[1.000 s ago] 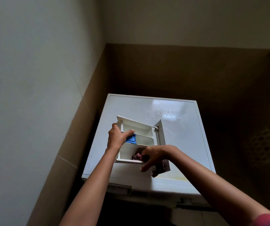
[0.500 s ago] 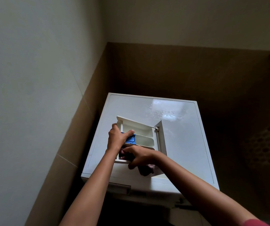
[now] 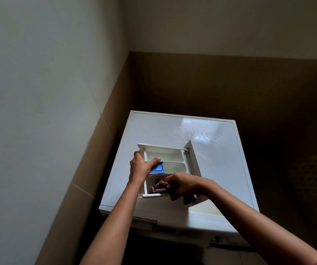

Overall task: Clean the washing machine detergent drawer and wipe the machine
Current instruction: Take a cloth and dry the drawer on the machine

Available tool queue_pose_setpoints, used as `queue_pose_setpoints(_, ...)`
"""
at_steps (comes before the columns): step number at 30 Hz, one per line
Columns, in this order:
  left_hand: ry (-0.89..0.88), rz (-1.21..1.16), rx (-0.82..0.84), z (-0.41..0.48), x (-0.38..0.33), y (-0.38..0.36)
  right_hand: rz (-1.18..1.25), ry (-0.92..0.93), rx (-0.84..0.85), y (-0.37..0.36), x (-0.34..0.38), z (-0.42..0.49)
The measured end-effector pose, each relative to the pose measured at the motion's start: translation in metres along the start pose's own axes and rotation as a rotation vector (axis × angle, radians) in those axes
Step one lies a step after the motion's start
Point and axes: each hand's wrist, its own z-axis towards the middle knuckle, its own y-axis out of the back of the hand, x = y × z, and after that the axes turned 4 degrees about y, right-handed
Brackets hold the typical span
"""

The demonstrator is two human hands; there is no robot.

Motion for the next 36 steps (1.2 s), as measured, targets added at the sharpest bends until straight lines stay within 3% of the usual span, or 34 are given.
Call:
queue_pose_setpoints(4,0.004,-0.015,0.035,0.003,0.004,0.003,-0.075,0.013,0.061,0.025,-0.009,-0.013)
queue_pose_setpoints(7,-0.009,0.003,0.066,0.008,0.004,0.007,0.103,-0.01,0.074,0.052,-0.012,-0.025)
queue_pose_setpoints(12,0.0,0.074,0.102,0.018,0.007,0.01,0.65,-0.042,-0.396,0.08,-0.018,-0.024)
queue_pose_setpoints(14,0.007,0.077,0.116,0.019,0.008,0.01,0.69,-0.149,-0.602,0.076,-0.013,-0.01)
queue_pose_setpoints(16,0.018,0.071,0.137,0.019,0.007,0.01,0.578,-0.284,-0.686,0.069,-0.007,0.008)
queue_pose_setpoints(19,0.031,0.023,0.167,0.019,0.008,0.013,0.382,-0.406,-0.579,0.05,0.0,0.036)
queue_pose_setpoints(23,0.031,-0.009,0.18,0.021,0.011,0.014,0.294,-0.412,-0.536,0.037,0.017,0.065)
queue_pose_setpoints(31,0.026,-0.033,0.196,0.029,0.024,0.012,0.154,-0.287,-0.321,0.032,0.032,0.087)
queue_pose_setpoints(36,0.019,0.004,0.218,0.031,0.022,0.01,0.158,-0.194,-0.33,0.035,0.042,0.093)
